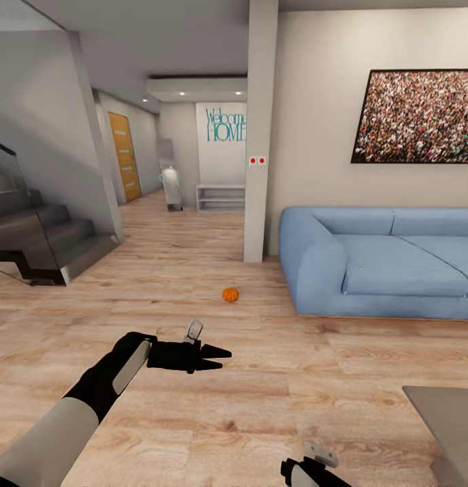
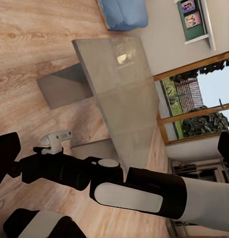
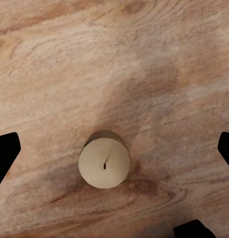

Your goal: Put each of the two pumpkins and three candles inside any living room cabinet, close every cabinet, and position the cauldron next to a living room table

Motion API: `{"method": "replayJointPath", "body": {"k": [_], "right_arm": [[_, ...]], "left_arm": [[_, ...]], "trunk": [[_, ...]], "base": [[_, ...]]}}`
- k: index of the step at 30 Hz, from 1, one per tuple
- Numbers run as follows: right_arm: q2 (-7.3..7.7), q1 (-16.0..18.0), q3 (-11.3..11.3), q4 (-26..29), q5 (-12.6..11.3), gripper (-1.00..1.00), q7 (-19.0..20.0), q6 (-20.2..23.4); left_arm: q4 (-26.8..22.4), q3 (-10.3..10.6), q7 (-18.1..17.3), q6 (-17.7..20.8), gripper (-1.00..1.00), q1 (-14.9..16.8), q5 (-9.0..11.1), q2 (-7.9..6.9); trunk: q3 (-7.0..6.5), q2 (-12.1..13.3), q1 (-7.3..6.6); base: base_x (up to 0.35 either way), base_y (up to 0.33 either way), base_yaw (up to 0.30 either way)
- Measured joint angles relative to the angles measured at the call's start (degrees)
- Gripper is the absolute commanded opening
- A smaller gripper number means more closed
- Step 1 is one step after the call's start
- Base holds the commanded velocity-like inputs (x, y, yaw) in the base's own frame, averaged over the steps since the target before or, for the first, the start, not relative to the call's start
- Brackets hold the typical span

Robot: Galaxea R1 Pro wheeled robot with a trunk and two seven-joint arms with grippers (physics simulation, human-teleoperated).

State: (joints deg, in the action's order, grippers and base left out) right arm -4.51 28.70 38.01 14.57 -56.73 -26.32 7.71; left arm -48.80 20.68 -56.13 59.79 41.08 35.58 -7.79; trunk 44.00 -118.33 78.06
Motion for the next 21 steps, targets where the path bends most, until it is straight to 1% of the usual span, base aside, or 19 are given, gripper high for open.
{"method": "replayJointPath", "body": {"k": [6,12,21], "right_arm": [[-0.02,0.0,0.0,0.0,0.0,1.00,0.0,-0.1],[-0.63,0.0,0.0,-0.1,0.0,1.00,0.0,-0.2],[-0.78,0.0,0.0,-0.1,0.0,1.00,0.0,-0.2]], "left_arm": [[0.1,0.0,0.0,0.0,1.00,0.0,0.0,-0.01],[0.0,0.0,-0.1,0.0,1.00,0.0,0.0,0.01],[0.1,0.0,-0.1,0.0,1.00,0.0,0.0,-0.01]], "trunk": [[1.08,-2.4,1.32],[2.15,-4.8,2.64],[3.77,-8.4,4.61]], "base": [[0.000,0.000,0.000],[0.000,0.000,0.000],[0.000,0.000,0.000]]}}
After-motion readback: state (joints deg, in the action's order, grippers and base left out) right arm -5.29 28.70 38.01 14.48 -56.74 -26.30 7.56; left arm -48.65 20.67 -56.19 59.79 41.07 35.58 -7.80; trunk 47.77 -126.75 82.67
